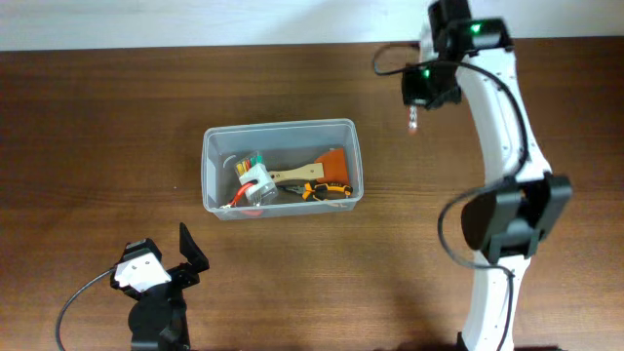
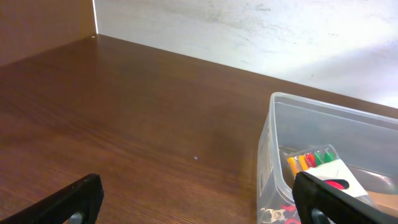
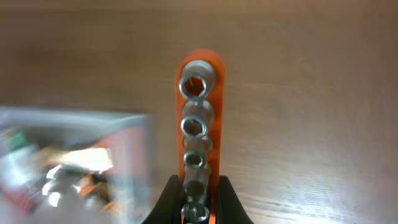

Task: Pack container
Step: 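Lower the socket strip into the container and open the gripper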

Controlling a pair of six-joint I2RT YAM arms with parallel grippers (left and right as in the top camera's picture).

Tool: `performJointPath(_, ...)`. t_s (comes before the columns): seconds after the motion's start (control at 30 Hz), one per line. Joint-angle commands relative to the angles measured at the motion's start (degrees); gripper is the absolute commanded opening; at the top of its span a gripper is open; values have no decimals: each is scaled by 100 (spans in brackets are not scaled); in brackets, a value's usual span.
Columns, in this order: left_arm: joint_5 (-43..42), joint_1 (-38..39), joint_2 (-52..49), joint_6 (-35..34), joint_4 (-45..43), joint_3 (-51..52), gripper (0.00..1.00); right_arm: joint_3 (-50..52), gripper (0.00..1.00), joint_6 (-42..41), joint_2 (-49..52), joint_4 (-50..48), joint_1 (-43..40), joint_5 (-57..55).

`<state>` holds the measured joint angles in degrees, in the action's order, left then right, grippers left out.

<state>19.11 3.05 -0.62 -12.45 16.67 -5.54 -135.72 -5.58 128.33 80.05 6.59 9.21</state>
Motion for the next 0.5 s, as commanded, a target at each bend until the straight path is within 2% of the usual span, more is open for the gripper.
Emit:
performJointPath(0.0, 22, 22, 15, 50, 4, 22, 99, -446, 4, 2184, -348, 323, 857, 1095)
performJointPath(0.13, 22, 22, 15, 50, 4, 22, 99, -348, 4, 4210, -256, 597, 1683, 1108)
performJointPath(0.27, 22, 22, 15, 50, 4, 22, 99, 24, 4, 5751, -81, 435, 2319, 1051)
performJointPath(0.4, 22, 22, 15, 50, 4, 22, 99, 752, 4, 7069, 24, -125, 2594, 756)
performJointPath(0.47, 22, 22, 15, 50, 4, 22, 99, 1174, 4, 7121, 44, -651, 2618, 380)
